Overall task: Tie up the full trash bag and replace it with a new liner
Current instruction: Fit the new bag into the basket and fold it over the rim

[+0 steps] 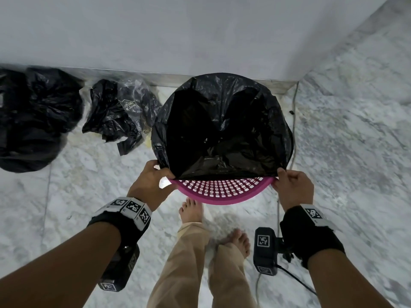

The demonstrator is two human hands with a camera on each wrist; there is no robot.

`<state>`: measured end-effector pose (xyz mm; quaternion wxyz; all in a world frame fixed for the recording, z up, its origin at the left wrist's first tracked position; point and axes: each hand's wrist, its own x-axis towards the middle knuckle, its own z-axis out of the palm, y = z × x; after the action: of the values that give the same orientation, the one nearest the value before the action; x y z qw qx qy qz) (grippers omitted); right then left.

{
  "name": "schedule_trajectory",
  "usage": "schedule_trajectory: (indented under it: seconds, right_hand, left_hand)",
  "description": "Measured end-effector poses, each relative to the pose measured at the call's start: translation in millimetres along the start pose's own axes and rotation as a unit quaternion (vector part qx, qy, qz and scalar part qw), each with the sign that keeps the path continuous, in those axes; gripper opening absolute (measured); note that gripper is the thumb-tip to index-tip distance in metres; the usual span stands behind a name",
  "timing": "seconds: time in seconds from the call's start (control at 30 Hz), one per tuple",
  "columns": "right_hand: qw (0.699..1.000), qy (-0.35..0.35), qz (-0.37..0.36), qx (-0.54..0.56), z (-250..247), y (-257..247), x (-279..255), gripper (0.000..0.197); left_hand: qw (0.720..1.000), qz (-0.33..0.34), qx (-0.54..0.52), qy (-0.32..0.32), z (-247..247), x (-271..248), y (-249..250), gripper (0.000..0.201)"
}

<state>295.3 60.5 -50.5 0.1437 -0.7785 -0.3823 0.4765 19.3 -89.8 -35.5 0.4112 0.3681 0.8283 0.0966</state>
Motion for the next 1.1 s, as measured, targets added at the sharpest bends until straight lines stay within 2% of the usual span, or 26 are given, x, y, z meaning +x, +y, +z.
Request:
schedule_trajectory:
  seconds: [0.07, 0.13, 0.2, 0.27, 0.33, 0.5, 0.6, 0.67, 0.83, 0.9, 1.0, 1.1]
  right_hand:
    - [0.999, -0.011, 0.026, 0.020, 0, -1, -3, 0.021]
    - [0.998, -0.028, 0.051, 0.021, 1, -3, -5, 0.024]
    - [0.998, -0.042, 0.042, -0.005, 3, -3, -3, 0.027]
    - [0.998, -0.052, 0.023, -0.027, 3, -2, 2, 0.033]
    - [0.997, -0.066, 0.012, -0.042, 1, 0, 4, 0.034]
    - [0.997, -0.081, 0.017, -0.007, -6, -2, -17, 0.017]
    - [0.995, -0.079, 0.062, 0.022, -6, 0, -26, 0.026]
    - [0.991, -0.079, 0.096, 0.044, -3, 1, -27, 0.024]
    - [0.995, -0.079, 0.060, 0.018, -3, 10, -24, 0.011]
    - [0.995, -0.081, 0.046, 0.017, -5, 9, -22, 0.019]
    - [0.991, -0.103, 0.031, 0.085, -6, 6, -21, 0.021]
    - [0.982, -0.094, 0.046, 0.158, -6, 5, -16, 0.023]
  left_hand:
    - [1.000, -0.005, 0.016, 0.016, 5, -5, 3, 0.018]
    - [0.998, 0.003, 0.048, 0.027, 10, -11, 4, 0.030]
    - [0.995, 0.017, 0.089, 0.029, 14, -17, 6, 0.041]
    - [0.988, 0.040, 0.143, 0.050, 17, -20, 8, 0.044]
    - [0.979, 0.059, 0.178, 0.079, 19, -21, 11, 0.041]
    - [0.969, 0.109, 0.198, 0.098, 21, -22, 14, 0.026]
    - [0.954, 0.150, 0.238, 0.103, 23, -22, 14, 0.021]
    - [0.946, 0.172, 0.257, 0.101, 25, -22, 18, 0.023]
    - [0.932, 0.206, 0.286, 0.085, 29, -22, 26, 0.028]
    - [0.926, 0.225, 0.290, 0.087, 32, -21, 26, 0.024]
    - [0.913, 0.249, 0.312, 0.088, 34, -19, 25, 0.017]
    - [0.895, 0.265, 0.351, 0.074, 36, -17, 26, 0.018]
